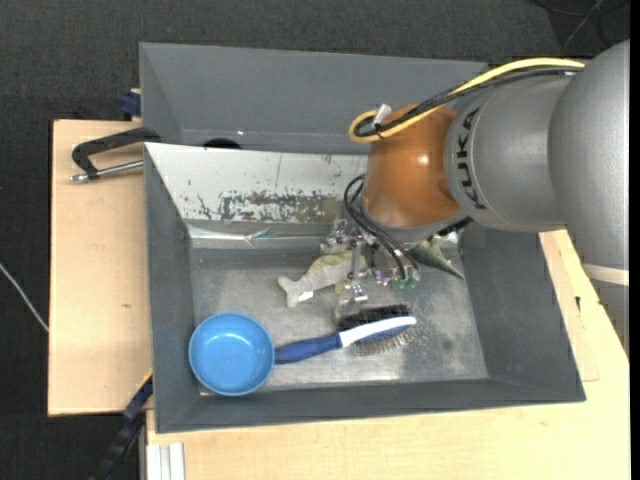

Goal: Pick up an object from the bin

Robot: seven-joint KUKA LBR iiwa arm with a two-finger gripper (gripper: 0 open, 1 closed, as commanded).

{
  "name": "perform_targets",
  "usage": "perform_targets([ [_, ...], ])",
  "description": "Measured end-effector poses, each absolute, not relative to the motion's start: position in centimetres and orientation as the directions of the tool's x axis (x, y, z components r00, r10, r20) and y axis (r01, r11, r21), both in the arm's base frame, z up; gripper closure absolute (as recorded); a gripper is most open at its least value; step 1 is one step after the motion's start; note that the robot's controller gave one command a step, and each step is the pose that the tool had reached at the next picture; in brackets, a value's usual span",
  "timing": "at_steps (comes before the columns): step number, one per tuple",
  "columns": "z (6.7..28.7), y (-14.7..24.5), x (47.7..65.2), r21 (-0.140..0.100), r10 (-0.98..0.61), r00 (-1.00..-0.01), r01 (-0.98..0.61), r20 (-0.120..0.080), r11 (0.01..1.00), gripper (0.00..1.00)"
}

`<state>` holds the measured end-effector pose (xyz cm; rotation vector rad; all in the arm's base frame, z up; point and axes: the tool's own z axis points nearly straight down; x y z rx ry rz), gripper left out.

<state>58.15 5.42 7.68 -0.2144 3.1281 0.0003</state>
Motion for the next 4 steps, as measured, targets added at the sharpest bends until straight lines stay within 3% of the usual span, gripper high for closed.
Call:
perform_targets([
  [1,7.9,5.5,58.2,0.001,-0.137,-0.991,-0.137,-0.003,0.991,1.0],
  [3,10.0,5.6,58.5,0.001,-0.136,-0.991,-0.136,-0.007,0.991,1.0],
  [4,14.7,5.7,58.8,0.0,-0.136,-0.991,-0.136,-0.01,0.991,1.0],
])
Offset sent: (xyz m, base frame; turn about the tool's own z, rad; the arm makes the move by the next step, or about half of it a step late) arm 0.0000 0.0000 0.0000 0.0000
